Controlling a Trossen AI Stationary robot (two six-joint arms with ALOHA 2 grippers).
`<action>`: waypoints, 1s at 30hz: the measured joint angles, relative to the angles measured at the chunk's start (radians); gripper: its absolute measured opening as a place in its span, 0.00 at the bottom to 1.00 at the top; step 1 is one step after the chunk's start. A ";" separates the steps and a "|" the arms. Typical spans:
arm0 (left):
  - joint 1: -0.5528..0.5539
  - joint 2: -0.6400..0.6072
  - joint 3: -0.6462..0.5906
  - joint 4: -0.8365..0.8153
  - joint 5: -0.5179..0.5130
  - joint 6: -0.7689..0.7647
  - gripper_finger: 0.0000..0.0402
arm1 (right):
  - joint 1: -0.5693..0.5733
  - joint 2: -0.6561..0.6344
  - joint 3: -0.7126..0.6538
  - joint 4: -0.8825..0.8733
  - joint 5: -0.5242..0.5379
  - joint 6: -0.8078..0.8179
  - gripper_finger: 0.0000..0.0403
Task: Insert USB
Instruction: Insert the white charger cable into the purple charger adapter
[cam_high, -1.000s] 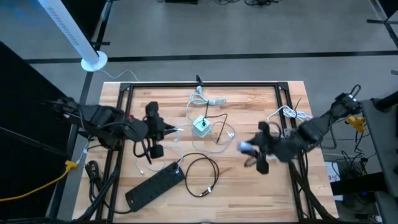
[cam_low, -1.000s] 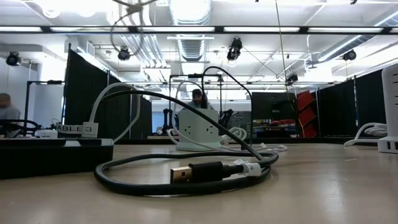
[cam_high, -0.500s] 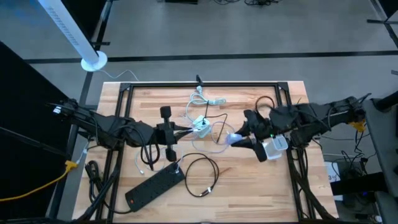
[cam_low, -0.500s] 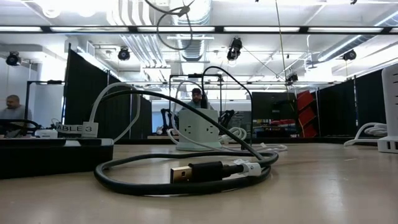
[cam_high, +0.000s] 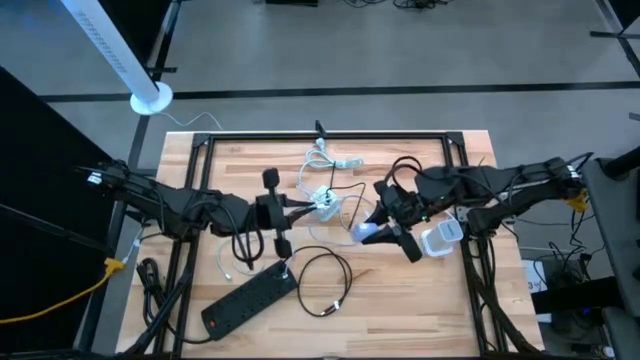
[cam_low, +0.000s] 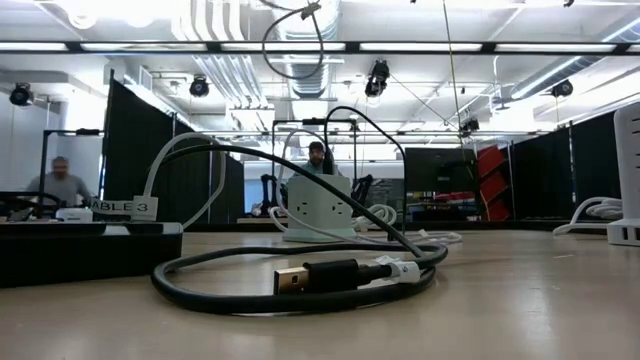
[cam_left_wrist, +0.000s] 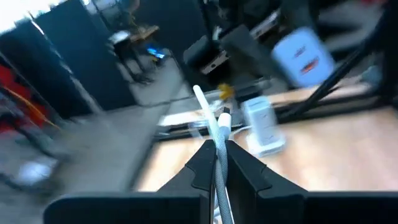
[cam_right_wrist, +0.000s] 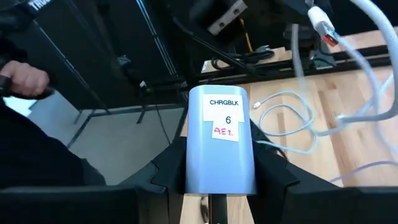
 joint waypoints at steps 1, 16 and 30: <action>0.017 -0.005 0.000 -0.004 0.069 -0.071 0.03 | 0.000 0.001 0.000 0.000 0.019 -0.017 0.29; 0.247 -0.022 0.000 0.002 0.651 -0.757 0.03 | -0.019 0.001 0.000 -0.003 0.153 -0.315 0.29; 0.296 -0.003 0.000 0.058 0.644 -0.470 0.03 | -0.115 0.000 0.000 -0.010 0.015 -0.102 0.29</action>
